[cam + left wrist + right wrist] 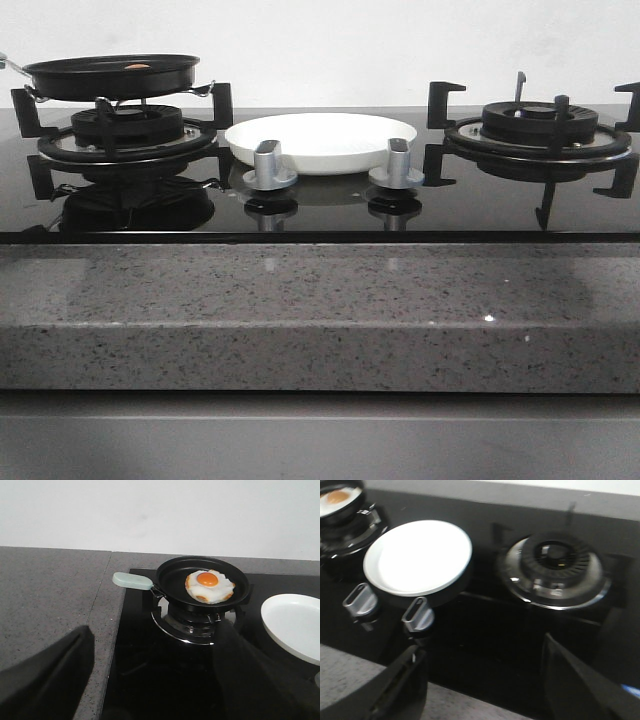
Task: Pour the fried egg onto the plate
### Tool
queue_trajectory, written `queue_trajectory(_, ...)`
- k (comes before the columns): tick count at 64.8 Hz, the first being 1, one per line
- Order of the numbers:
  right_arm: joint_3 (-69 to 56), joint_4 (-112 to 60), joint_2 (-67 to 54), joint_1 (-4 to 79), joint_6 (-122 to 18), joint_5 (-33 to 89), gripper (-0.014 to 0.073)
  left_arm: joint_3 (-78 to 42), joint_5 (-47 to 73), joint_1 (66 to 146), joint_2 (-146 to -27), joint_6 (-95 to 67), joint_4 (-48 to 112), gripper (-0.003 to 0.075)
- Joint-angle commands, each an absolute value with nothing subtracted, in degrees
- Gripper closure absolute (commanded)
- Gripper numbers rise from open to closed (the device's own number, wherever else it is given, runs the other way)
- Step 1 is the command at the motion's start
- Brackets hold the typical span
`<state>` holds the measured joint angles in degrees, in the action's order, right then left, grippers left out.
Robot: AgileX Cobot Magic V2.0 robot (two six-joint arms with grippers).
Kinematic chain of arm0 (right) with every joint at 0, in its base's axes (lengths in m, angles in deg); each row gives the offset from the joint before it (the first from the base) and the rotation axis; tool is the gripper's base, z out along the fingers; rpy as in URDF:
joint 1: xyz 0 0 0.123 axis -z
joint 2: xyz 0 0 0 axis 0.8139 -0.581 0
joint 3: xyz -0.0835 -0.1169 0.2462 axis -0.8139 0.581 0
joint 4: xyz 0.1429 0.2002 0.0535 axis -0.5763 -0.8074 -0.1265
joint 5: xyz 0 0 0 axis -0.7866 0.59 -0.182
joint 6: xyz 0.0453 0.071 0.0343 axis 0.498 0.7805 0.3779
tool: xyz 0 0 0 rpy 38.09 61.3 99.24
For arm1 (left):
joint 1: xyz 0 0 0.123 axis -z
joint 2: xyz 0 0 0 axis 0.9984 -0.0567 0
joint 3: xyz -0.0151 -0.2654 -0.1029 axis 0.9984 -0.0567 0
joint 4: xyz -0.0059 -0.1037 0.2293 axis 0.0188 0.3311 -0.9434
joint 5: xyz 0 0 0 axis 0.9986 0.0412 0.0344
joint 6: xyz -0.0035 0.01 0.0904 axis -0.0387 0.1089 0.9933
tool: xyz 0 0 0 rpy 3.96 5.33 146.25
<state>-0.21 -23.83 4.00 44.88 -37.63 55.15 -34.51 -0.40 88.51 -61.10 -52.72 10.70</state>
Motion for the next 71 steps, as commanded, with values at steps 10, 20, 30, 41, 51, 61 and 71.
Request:
queue_trajectory(10, -11.10, -24.98, -9.03, 39.11, -38.63, 54.66, 0.0108, -32.60, 4.44, 88.75, -61.66, -53.20, 10.82, 0.0218)
queue_trajectory(20, -18.89, -24.93, -18.11, 38.70, -38.63, 60.26, 0.0207, -32.60, 4.44, 88.75, -61.66, -53.20, 10.82, 0.0218)
queue_trajectory(30, -27.22, -24.93, -27.18, 38.70, -38.63, 65.42, 0.0223, -32.60, 4.44, 88.75, -61.66, -53.20, 10.82, 0.0218)
queue_trajectory(41, -36.17, -24.93, -36.17, 38.75, -38.63, 69.99, 0.0223, -32.60, 4.44, 88.75, -61.66, -53.20, 10.82, 0.0218)
queue_trajectory(51, -44.55, -24.93, -43.74, 38.81, -38.23, 74.27, 0.0223, -32.60, 4.44, 88.75, -61.66, -53.20, 10.82, 0.0218)
queue_trajectory(61, -52.36, -24.65, -50.86, 38.81, -37.56, 78.70, 0.0223, -32.60, 4.47, 88.75, -61.66, -53.20, 10.82, 0.0218)
queue_trajectory(71, -60.46, -23.73, -57.60, 38.91, -37.28, 82.94, 0.0223, -32.60, 4.47, 88.75, -61.66, -53.20, 10.82, 0.0218)
